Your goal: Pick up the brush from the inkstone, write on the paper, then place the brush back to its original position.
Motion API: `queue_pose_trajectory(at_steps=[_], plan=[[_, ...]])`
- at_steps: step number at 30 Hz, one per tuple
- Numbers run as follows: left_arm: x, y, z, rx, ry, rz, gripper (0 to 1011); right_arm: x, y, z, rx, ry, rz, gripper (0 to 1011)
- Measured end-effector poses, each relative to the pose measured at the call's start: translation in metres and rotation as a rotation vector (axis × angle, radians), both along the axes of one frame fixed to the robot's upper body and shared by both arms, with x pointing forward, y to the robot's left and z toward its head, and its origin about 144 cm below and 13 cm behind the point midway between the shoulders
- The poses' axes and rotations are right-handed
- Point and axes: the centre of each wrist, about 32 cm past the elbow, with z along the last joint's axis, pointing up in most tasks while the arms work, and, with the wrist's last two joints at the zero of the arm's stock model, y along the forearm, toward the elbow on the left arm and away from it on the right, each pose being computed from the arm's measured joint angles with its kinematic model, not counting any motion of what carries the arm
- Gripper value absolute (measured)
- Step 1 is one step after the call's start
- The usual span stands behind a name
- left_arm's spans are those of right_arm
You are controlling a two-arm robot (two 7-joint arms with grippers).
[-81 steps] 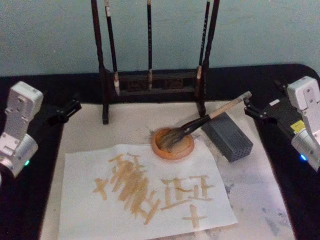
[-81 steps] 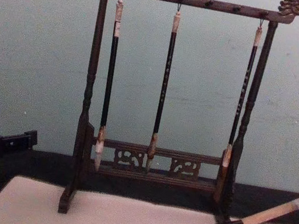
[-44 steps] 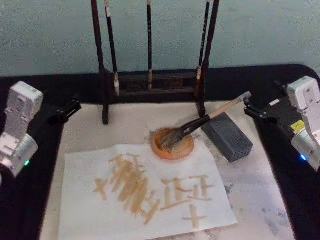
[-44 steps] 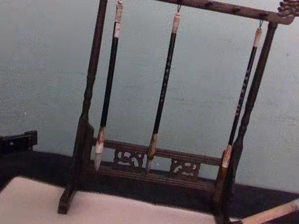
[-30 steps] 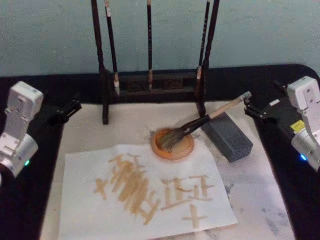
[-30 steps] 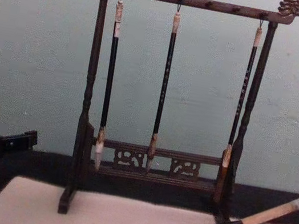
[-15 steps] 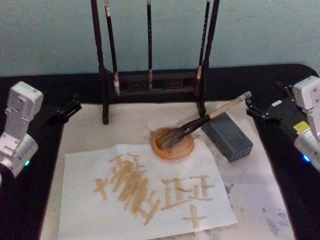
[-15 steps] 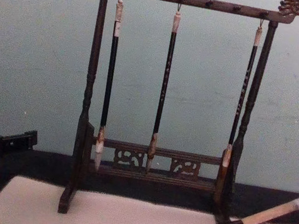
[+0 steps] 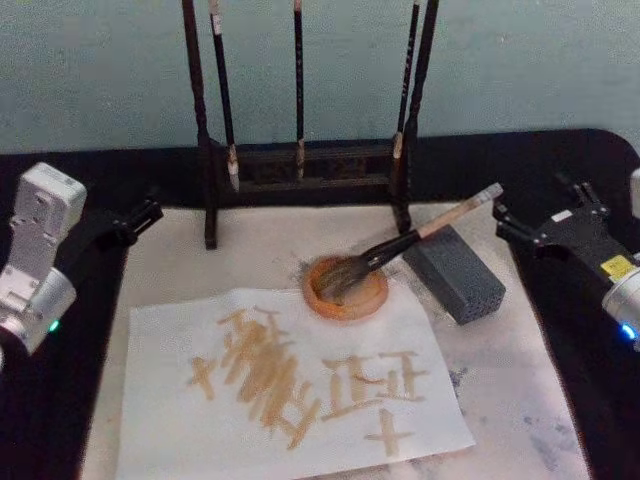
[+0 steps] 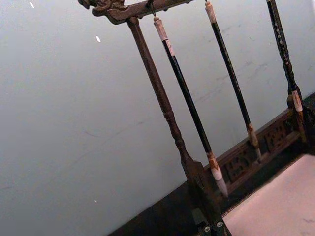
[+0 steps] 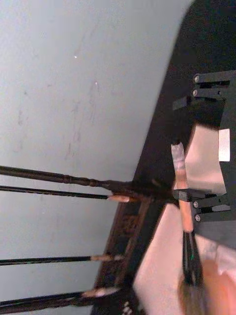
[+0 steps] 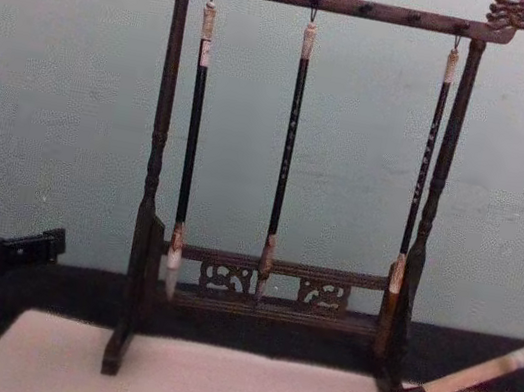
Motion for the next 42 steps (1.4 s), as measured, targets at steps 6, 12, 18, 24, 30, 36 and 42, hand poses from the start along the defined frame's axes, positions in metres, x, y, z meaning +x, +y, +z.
queue_pose_trajectory(at_steps=[6,12,18,24,30,36,42], plan=[[0.000,0.000,0.000,0.000,0.000,0.000,1002,-0.001,-0.005,-0.002,0.176,0.065,0.032,1001],[0.000,0.000,0.000,0.000,0.000,0.000,1002,-0.001,-0.010,-0.009,0.340,0.141,0.043,1001],[0.000,0.000,0.000,0.000,0.000,0.000,1002,0.003,-0.015,-0.018,0.514,0.237,0.041,1001],[0.000,0.000,0.000,0.000,0.000,0.000,1002,0.006,-0.018,-0.021,0.629,0.302,0.043,1001],[0.000,0.000,0.000,0.000,0.000,0.000,1002,0.010,-0.017,-0.024,0.734,0.359,0.052,1001],[0.000,0.000,0.000,0.000,0.000,0.000,1002,0.014,-0.015,-0.026,0.816,0.389,0.072,1001],[0.000,0.000,0.000,0.000,0.000,0.000,1002,0.019,-0.013,-0.028,0.869,0.398,0.092,1001]])
